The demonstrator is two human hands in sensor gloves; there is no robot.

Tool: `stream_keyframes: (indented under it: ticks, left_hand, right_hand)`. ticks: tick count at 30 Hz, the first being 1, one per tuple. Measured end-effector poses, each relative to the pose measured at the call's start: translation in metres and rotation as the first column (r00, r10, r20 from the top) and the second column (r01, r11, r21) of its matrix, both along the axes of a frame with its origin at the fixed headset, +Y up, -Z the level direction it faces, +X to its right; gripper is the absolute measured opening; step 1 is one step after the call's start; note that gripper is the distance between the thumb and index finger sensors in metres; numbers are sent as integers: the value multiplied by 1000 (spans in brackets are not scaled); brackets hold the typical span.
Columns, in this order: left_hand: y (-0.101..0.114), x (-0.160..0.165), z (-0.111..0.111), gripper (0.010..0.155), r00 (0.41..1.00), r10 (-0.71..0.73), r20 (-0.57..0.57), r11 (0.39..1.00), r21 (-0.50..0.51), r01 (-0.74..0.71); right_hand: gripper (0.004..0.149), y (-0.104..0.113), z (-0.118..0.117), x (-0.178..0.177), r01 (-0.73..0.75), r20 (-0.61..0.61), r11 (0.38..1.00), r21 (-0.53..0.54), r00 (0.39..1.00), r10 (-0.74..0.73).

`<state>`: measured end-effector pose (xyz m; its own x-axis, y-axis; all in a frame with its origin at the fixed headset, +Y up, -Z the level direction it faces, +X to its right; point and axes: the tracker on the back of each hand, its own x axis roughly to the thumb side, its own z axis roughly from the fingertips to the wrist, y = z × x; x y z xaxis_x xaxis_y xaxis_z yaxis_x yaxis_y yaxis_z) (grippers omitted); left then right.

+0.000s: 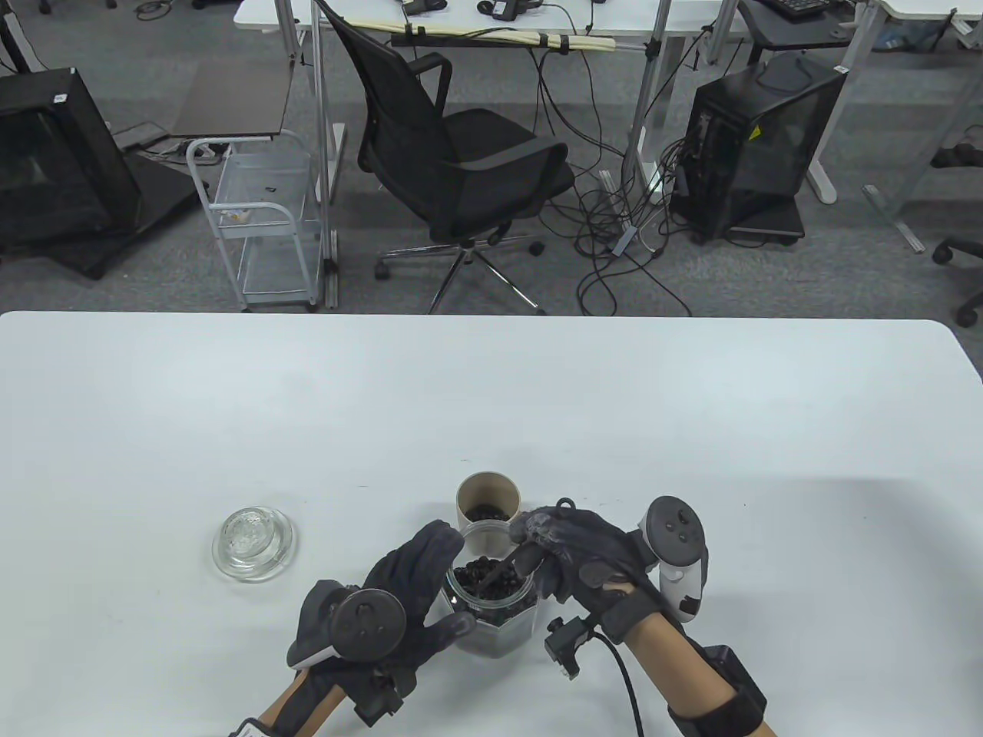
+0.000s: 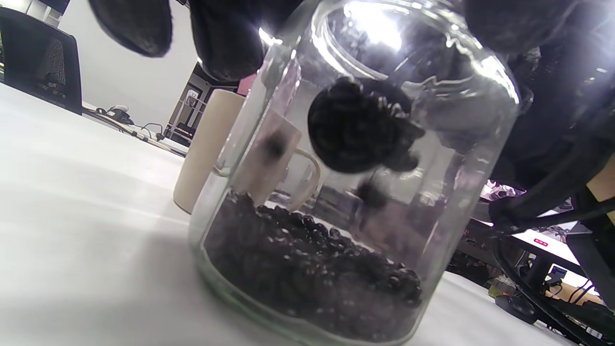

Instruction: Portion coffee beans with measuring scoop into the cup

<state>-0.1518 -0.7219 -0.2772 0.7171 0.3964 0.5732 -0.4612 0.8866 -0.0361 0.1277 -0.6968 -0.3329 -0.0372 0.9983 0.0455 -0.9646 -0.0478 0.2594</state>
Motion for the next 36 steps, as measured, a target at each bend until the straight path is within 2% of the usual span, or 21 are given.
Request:
stream_keyframes:
  ticks: [8, 16, 36]
  left_hand:
    - [0, 0, 0, 93, 1000, -1, 0, 1000, 0, 1]
    - [0, 0, 0, 92, 1000, -2, 0, 1000, 0, 2]
    - [0, 0, 0, 93, 1000, -4, -1, 1000, 1, 4]
  right_hand:
    - [44, -23, -16, 14, 161, 21, 973, -165, 987, -160]
    - [45, -42, -25, 20, 267, 47, 927, -262, 963, -264]
    - [44, -46, -35, 40, 339, 106, 904, -262, 941, -322]
